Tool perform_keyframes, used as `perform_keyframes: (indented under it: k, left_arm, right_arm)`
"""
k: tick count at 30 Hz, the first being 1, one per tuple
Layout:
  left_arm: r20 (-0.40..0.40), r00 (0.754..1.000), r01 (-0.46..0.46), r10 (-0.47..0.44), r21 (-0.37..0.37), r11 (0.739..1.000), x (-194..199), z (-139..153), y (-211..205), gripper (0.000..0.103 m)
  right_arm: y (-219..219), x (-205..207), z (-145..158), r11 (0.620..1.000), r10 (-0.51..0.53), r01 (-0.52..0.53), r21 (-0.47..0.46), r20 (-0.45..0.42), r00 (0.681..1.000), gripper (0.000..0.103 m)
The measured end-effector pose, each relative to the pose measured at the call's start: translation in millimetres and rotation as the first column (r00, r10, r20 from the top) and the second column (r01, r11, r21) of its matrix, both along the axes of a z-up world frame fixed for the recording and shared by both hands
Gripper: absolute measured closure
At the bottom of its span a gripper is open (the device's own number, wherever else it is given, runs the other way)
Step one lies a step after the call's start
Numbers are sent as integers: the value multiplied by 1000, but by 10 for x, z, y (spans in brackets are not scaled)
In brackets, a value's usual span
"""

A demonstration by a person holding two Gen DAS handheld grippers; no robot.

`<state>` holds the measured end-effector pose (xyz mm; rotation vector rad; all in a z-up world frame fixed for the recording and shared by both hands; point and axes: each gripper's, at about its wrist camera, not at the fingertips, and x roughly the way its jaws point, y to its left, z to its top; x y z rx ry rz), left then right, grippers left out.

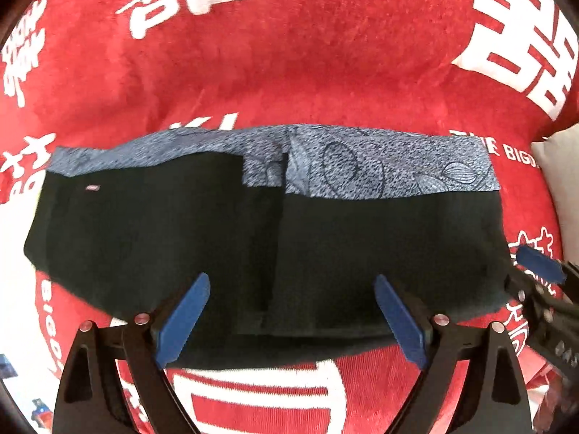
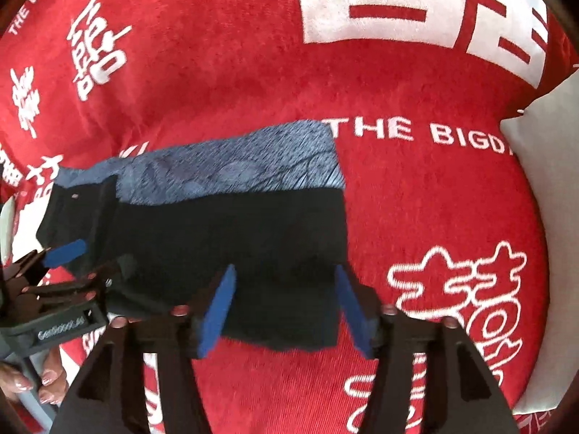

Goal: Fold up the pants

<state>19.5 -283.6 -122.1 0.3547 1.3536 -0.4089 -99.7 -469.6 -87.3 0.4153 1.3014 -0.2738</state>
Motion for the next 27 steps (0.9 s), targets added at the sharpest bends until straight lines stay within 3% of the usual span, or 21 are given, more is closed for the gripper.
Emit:
perform_keyframes:
  k: [3,12,17,27]
  left_arm:
    - [-1,999,-36,36,20,999,-45,49,27,10]
    - [-22,993,-112,112,26,993,-237,113,226,10]
    - [-72,989,-125,126,28,992,-277,-45,434,10]
    - [-134,987,-91,87,-22,996,-25,-58,1264,10]
  right_arm:
    - [100,-69,35,1000,27,-27,-2,-7,1000,23]
    - [232,-280,116,996,78,-77,35,-32,996,23]
    - [429,-293,102,996,88,-88,8,-62,994,23]
    - [1165,-81,93,999,5,-9,-38,-104,995,23]
